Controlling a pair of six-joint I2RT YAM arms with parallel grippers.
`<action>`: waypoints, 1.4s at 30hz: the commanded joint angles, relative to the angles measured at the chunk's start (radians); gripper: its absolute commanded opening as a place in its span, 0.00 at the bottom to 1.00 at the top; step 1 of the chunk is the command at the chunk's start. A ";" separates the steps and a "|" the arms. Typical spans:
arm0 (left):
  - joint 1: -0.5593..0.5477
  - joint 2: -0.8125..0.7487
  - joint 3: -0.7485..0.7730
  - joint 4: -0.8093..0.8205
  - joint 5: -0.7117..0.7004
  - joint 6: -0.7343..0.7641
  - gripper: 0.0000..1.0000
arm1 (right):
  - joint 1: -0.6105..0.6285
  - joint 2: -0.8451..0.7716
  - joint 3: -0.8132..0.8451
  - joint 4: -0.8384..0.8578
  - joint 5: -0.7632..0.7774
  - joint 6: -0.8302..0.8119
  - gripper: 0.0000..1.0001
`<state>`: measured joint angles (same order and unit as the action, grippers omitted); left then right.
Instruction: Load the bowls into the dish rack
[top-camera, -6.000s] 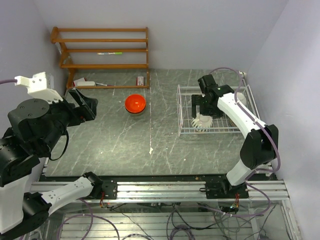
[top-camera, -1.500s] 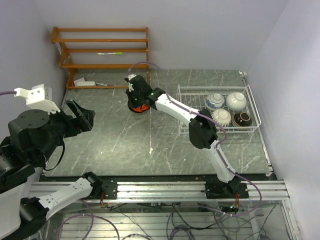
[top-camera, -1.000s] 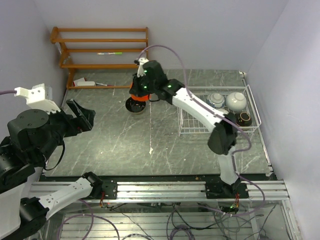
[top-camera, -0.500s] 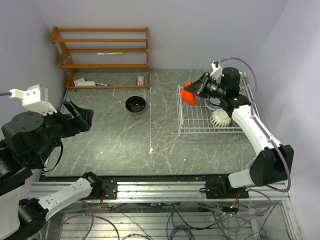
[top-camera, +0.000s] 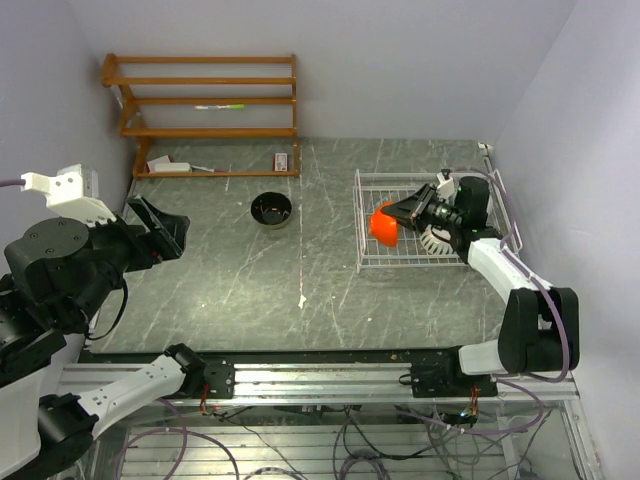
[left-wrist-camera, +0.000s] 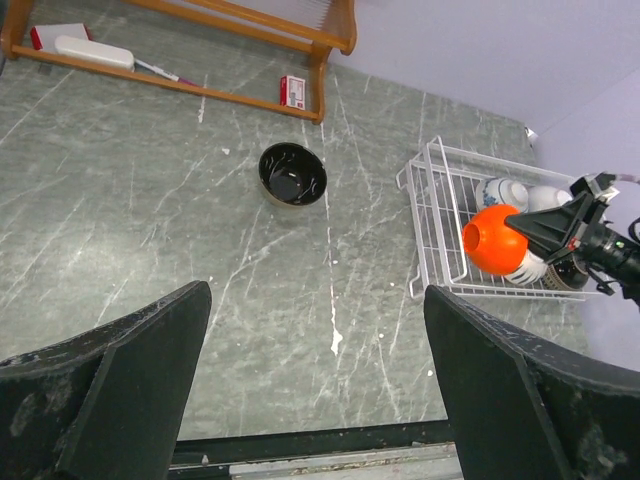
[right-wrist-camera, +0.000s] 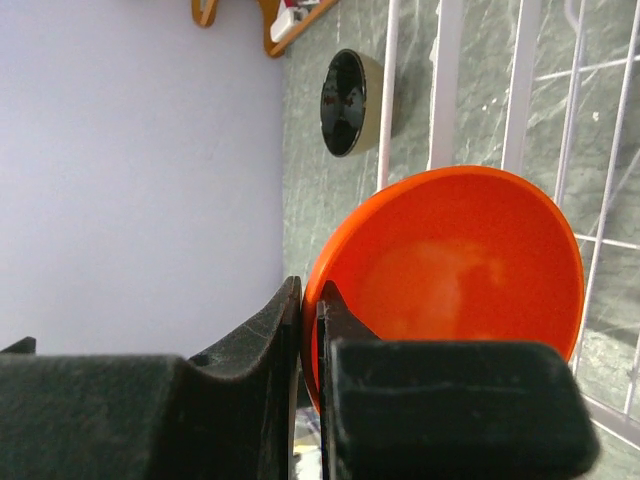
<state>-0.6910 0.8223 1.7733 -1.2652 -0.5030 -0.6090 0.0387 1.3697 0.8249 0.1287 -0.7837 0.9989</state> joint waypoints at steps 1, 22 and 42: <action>-0.007 0.018 0.040 -0.012 0.012 0.005 0.99 | -0.018 0.052 -0.035 0.197 -0.085 0.090 0.00; -0.006 0.075 0.020 0.050 0.030 0.043 0.99 | -0.079 0.241 -0.086 0.144 -0.075 0.042 0.03; -0.006 0.098 0.000 0.089 0.038 0.054 0.99 | -0.125 0.193 -0.103 0.318 -0.175 0.236 0.06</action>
<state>-0.6910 0.9043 1.7885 -1.2270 -0.4873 -0.5743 -0.0879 1.5845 0.7143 0.4183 -0.9535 1.1744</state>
